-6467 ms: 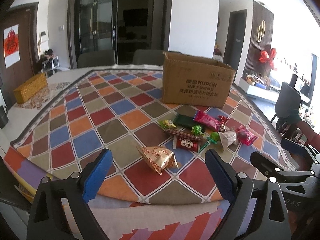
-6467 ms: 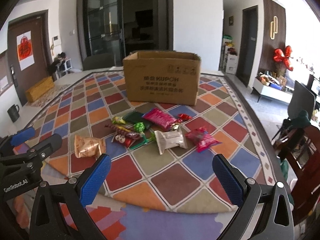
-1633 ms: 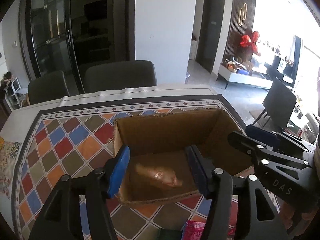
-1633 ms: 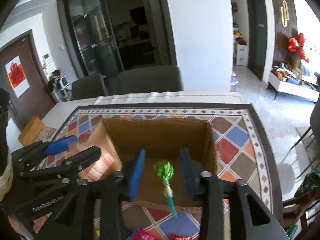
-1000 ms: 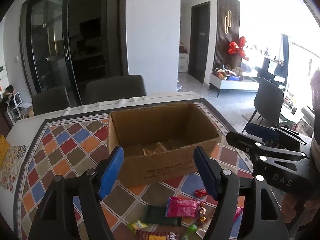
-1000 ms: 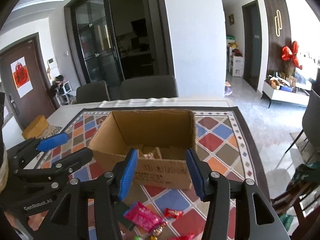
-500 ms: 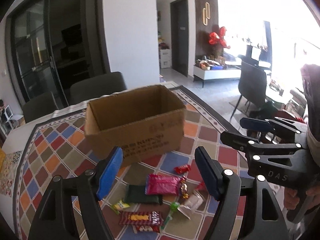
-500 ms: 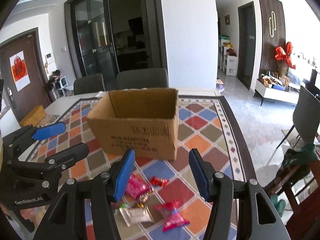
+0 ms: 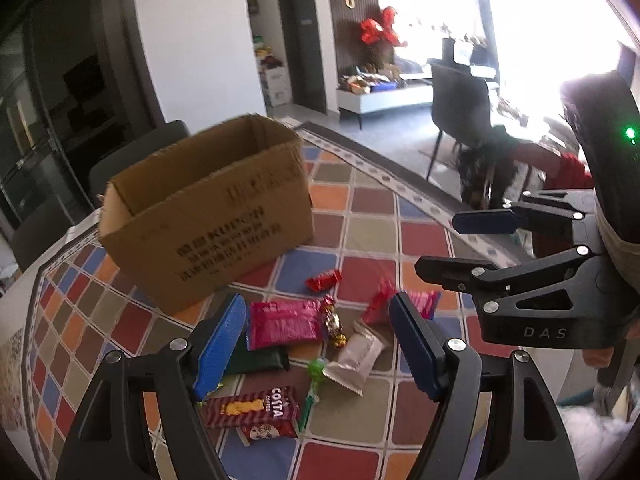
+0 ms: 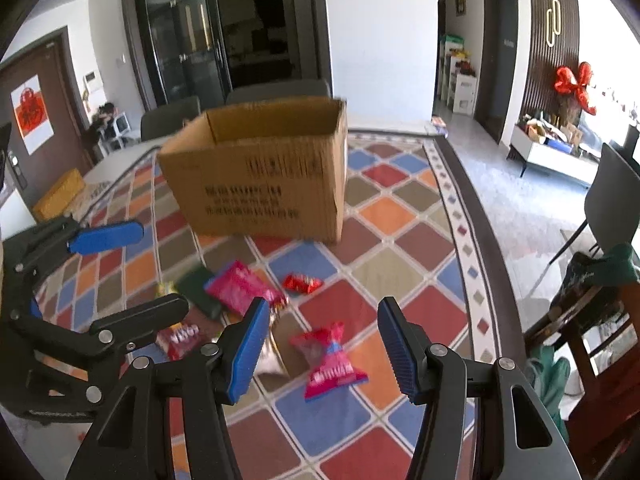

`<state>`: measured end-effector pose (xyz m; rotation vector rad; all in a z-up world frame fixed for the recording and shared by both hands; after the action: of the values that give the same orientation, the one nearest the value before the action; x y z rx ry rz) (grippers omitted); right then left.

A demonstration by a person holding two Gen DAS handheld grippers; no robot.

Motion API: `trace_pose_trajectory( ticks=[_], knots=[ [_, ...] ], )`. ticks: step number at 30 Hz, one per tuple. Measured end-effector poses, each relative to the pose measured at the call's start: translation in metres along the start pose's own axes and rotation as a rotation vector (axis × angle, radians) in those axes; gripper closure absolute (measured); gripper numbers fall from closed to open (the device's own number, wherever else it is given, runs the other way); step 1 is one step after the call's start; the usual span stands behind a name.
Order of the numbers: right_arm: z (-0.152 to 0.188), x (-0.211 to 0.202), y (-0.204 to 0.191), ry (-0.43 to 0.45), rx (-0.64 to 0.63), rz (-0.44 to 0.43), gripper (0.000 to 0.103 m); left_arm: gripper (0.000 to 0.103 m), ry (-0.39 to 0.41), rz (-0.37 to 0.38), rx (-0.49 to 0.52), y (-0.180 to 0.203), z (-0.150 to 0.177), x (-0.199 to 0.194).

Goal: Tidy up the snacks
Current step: 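Move both tools back toward the remaining snacks on the tablecloth, then grasp the red-and-white candy bag with the right tool while the left tool grasps the white pack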

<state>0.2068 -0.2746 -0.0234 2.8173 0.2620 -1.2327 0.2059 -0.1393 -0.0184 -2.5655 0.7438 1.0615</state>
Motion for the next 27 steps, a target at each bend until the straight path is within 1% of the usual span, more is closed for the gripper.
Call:
trace_pose_trajectory(
  ticks=[11, 15, 17, 21, 27],
  knots=[
    [0.032, 0.037, 0.0, -0.144, -0.042, -0.01, 0.046, 0.031, -0.14, 0.102, 0.079, 0.012, 0.024, 0.038],
    [0.039, 0.05, 0.0, -0.188, -0.068, -0.016, 0.046, 0.039, -0.198, 0.143, 0.08, 0.012, 0.031, 0.055],
    [0.041, 0.057, 0.0, -0.211, -0.072, -0.022, 0.046, 0.041, -0.221, 0.158, 0.08, 0.011, 0.033, 0.062],
    [0.046, 0.068, -0.001, -0.245, -0.091, -0.036, 0.046, 0.044, -0.255, 0.173, 0.1, 0.013, 0.037, 0.072],
    [0.049, 0.083, -0.001, -0.282, -0.096, -0.047, 0.046, 0.046, -0.291, 0.174, 0.129, 0.015, 0.04, 0.084]
  ],
)
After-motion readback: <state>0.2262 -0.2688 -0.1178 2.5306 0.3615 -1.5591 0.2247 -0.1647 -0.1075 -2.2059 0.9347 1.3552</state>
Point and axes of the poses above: each gripper's, at about its wrist camera, not at the fingertips, and x roughly the way its jaws point, y to its right, z to its underside, the point moved 4 cm from there along x, roughly the way its jaws point, and after that the axes turned 4 degrees about -x, right-handed, at the moved point
